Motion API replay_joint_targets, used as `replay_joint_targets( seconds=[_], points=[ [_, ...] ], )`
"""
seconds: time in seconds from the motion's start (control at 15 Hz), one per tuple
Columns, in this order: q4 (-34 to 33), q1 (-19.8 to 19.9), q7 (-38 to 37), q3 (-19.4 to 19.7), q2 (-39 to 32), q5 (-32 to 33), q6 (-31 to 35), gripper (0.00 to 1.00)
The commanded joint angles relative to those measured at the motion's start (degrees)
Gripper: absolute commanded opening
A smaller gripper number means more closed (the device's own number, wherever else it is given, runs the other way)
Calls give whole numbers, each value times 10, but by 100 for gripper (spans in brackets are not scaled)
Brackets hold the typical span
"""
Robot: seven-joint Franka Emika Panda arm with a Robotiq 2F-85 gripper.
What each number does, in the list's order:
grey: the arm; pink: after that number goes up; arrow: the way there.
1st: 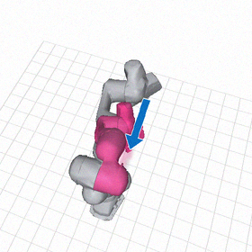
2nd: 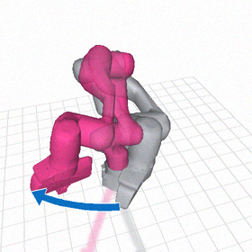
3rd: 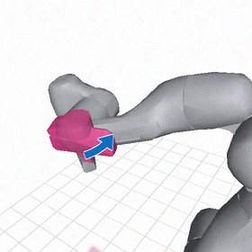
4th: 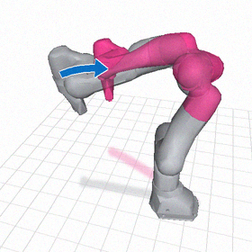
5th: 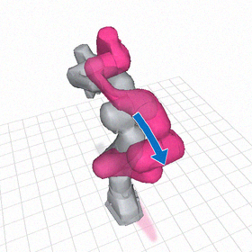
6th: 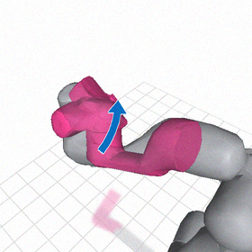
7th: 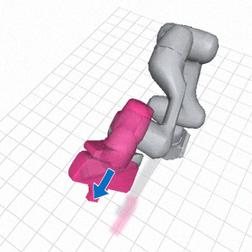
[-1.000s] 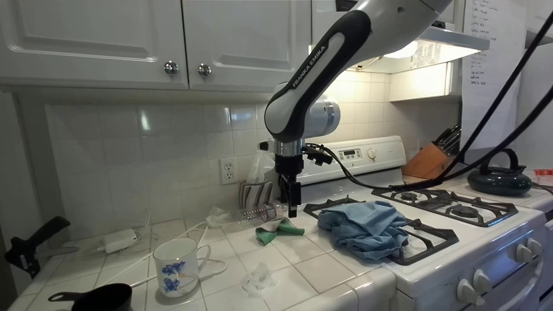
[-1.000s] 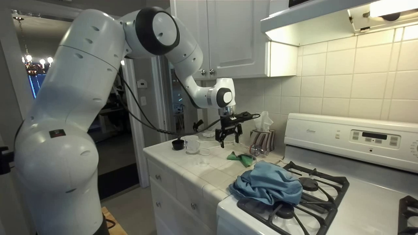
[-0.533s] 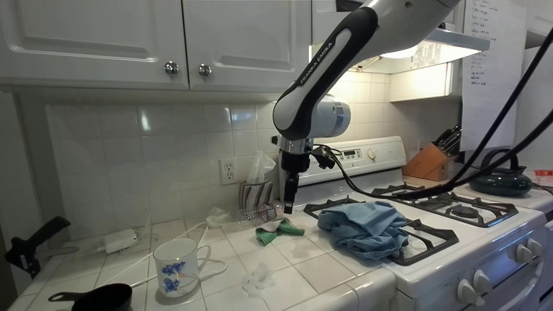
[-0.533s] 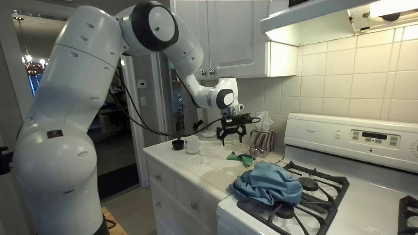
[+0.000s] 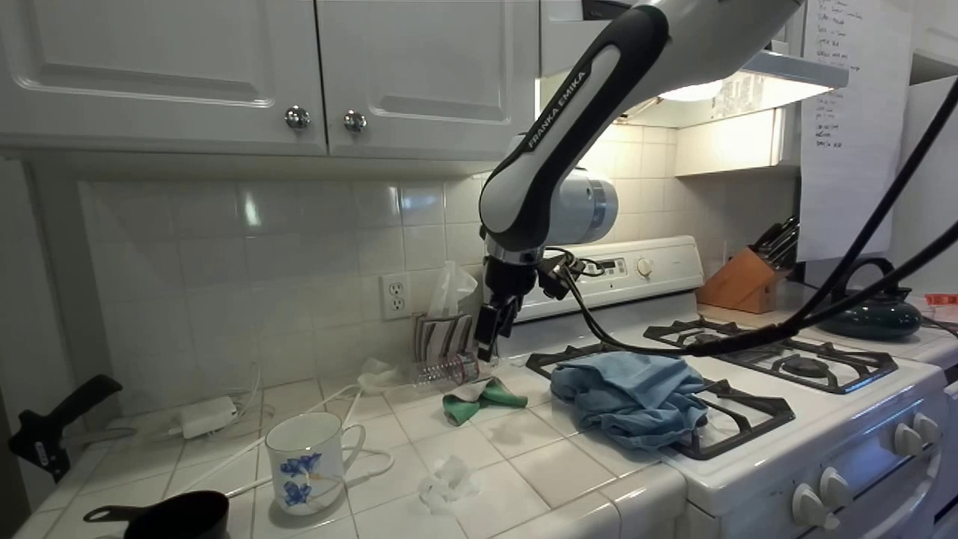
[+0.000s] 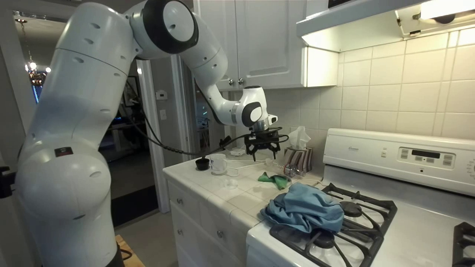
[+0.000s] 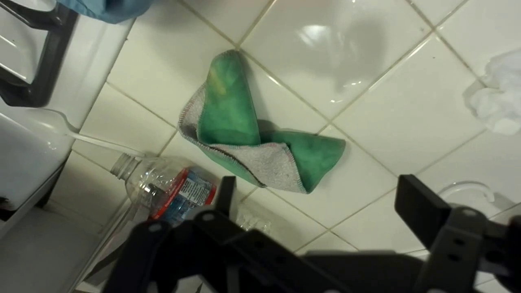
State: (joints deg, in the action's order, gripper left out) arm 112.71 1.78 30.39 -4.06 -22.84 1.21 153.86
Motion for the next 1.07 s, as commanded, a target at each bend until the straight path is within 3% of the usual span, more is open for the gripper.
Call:
replay_joint_targets(
  seconds=[0.0, 0.13, 0.2, 0.6, 0.8, 1.0],
  points=[
    [0, 11, -9, -11, 0, 10, 0, 100],
    [-19, -21, -112, 22, -32, 27, 61, 100],
    [-42, -11, -121, 10, -50, 4, 66, 100],
    [-164, -36, -260, 53, -156, 7, 185, 100],
    [-239, -79, -331, 108, -207, 4, 233, 100],
    [-306, -150, -406, 198, -260, -14, 282, 100]
  ],
)
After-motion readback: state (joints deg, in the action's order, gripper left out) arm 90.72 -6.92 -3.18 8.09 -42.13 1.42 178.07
